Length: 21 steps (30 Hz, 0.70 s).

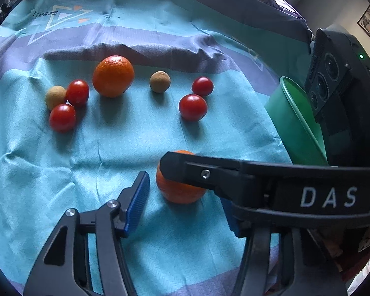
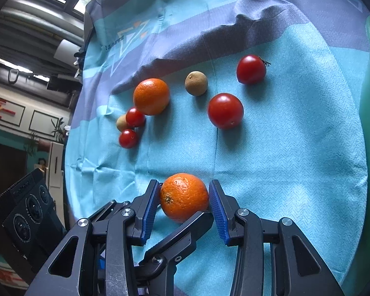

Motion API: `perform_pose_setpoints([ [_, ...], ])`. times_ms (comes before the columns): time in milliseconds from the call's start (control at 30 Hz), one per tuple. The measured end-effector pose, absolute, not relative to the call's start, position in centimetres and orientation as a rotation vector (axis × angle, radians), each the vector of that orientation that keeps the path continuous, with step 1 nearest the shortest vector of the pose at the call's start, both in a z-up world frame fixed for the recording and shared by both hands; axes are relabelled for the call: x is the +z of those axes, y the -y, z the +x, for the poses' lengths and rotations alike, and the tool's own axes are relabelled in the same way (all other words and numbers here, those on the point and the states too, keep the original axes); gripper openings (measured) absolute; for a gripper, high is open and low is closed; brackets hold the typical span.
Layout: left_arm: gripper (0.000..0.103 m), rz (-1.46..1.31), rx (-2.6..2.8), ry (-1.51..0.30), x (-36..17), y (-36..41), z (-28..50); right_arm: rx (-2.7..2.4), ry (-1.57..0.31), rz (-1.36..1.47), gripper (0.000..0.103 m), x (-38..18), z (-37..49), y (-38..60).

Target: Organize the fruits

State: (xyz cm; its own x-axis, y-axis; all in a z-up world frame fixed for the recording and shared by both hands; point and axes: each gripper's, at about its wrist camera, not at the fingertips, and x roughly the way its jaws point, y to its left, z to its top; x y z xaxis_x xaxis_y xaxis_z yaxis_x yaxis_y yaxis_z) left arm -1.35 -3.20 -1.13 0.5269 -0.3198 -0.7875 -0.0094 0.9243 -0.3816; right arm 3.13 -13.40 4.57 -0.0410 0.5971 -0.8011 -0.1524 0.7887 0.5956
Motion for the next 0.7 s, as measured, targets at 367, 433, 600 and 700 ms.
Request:
perform_pose_setpoints([
  [367, 0.042, -0.319, -0.168, -0.955, 0.3, 3.3, -2.1, 0.625, -1.436, 0.304, 0.043, 6.0, 2.5, 12.9],
  [433, 0.042, -0.301, -0.165, -0.922, 1.3, 3.5, -2.5, 0.636, -1.41, 0.306, 0.043, 6.9, 2.4, 13.0],
  [600, 0.041, -0.272, -0.172, -0.836, 4.1, 4.6, -2.9, 0.641, -1.311, 0.297, 0.043, 10.1, 2.3, 13.9],
  [700, 0.042, -0.238, -0.204, -0.794, 5.8, 6.0, -2.7, 0.637, -1.235, 0.286, 0.043, 11.9, 2.3, 15.3],
])
